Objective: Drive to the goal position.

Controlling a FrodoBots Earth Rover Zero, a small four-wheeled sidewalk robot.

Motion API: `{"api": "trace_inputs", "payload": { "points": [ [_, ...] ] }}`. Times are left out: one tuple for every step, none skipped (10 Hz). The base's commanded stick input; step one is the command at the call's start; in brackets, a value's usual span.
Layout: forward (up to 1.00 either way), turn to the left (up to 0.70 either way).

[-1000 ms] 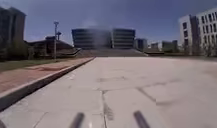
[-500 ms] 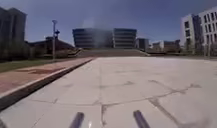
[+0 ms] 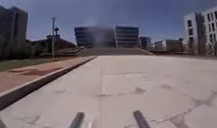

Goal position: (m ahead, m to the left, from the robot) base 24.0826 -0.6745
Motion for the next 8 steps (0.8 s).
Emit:
{"api": "trace_inputs", "payload": {
  "points": [
    [1.0, 0.0],
    [1.0, 0.0],
    [1.0, 0.0],
    [1.0, 0.0],
    [1.0, 0.0],
    [1.0, 0.0],
    [1.0, 0.0],
    [1.0, 0.0]
  ]
}}
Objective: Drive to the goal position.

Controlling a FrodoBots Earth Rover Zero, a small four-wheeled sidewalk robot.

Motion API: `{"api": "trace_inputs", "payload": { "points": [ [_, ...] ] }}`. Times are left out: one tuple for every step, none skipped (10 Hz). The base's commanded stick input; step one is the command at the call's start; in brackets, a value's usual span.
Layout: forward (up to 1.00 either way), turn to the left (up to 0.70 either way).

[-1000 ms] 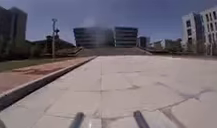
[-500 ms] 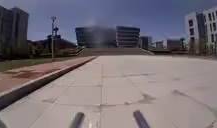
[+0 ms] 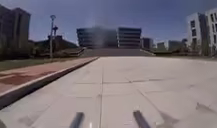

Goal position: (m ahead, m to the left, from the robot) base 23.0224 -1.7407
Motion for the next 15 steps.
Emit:
{"api": "trace_inputs", "payload": {
  "points": [
    [1.0, 0.0],
    [1.0, 0.0],
    [1.0, 0.0],
    [1.0, 0.0],
    [1.0, 0.0],
    [1.0, 0.0],
    [1.0, 0.0],
    [1.0, 0.0],
    [1.0, 0.0],
    [1.0, 0.0],
    [1.0, 0.0],
    [1.0, 0.0],
    [1.0, 0.0],
    [1.0, 0.0],
    [1.0, 0.0]
  ]
}}
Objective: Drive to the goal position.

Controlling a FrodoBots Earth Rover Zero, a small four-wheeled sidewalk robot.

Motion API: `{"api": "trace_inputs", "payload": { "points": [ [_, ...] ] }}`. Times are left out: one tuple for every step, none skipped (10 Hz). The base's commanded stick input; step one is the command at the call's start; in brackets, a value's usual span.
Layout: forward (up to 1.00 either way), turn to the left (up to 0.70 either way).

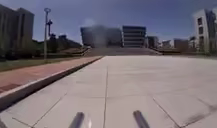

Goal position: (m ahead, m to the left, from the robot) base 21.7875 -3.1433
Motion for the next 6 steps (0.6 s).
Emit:
{"api": "trace_inputs", "payload": {
  "points": [
    [1.0, 0.0],
    [1.0, 0.0],
    [1.0, 0.0],
    [1.0, 0.0],
    [1.0, 0.0],
    [1.0, 0.0]
  ]
}}
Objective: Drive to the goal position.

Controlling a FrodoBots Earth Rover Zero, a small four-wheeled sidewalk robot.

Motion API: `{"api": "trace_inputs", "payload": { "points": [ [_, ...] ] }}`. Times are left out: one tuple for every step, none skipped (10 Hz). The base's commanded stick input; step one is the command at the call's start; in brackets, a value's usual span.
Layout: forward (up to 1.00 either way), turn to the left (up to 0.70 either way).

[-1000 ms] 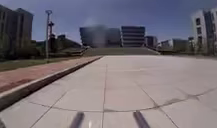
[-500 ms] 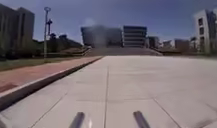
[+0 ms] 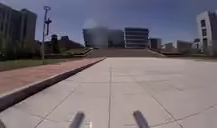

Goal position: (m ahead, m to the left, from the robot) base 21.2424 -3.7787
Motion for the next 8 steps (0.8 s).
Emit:
{"api": "trace_inputs", "payload": {
  "points": [
    [1.0, 0.0],
    [1.0, 0.0],
    [1.0, 0.0],
    [1.0, 0.0],
    [1.0, 0.0],
    [1.0, -0.15],
    [1.0, -0.27],
    [1.0, -0.27]
  ]
}}
